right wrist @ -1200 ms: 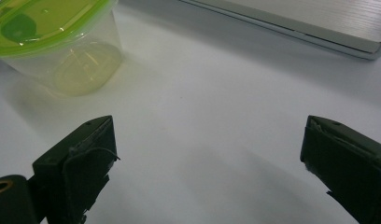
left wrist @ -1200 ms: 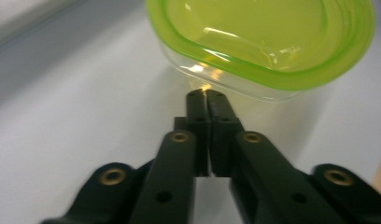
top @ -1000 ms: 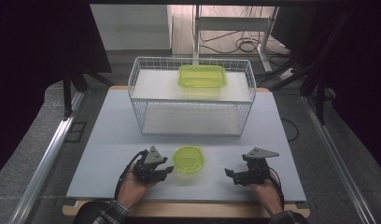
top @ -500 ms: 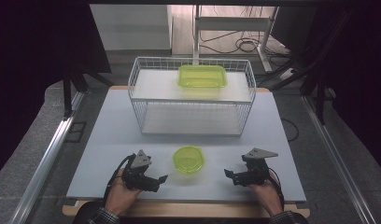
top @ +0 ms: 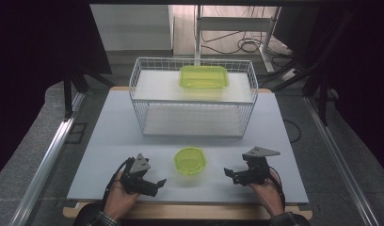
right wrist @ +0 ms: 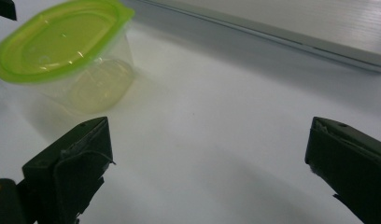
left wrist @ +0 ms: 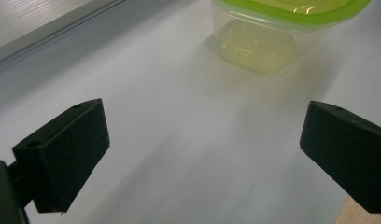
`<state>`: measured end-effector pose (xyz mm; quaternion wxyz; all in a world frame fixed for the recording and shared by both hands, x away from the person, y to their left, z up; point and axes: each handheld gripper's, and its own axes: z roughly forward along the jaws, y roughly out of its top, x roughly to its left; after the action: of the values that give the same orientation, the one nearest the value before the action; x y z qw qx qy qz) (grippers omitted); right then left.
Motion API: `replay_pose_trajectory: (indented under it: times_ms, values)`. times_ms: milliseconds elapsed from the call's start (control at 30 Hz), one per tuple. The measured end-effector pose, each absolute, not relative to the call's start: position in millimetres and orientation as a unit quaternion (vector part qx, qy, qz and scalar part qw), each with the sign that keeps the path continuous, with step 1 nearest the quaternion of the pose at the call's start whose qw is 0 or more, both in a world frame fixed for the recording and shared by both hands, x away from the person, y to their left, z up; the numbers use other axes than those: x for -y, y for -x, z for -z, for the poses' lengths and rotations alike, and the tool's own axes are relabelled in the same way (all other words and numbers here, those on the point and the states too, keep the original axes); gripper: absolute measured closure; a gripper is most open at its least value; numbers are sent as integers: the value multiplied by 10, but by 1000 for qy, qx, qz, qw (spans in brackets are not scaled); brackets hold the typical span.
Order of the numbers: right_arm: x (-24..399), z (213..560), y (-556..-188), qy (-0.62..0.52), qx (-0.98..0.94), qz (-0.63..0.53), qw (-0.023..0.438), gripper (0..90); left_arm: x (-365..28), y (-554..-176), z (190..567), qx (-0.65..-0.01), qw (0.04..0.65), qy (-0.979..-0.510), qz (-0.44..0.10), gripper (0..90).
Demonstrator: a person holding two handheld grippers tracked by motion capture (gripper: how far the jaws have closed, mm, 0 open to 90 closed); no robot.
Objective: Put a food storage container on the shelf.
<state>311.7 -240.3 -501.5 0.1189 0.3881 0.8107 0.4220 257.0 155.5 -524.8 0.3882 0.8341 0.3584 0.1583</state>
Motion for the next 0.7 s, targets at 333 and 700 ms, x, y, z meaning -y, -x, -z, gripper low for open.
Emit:
replay_pose_trajectory:
  times_ms: [333,700]
  values:
    - [2223,4894,-3223,-392,-807,-433,83,15,-1536,-2566,5264,-352,381,-840,-162,14]
    - [1946,4816,-3436,-403,-807,-431,22,98,-1520,-2562,5275,-343,375,-844,-170,14]
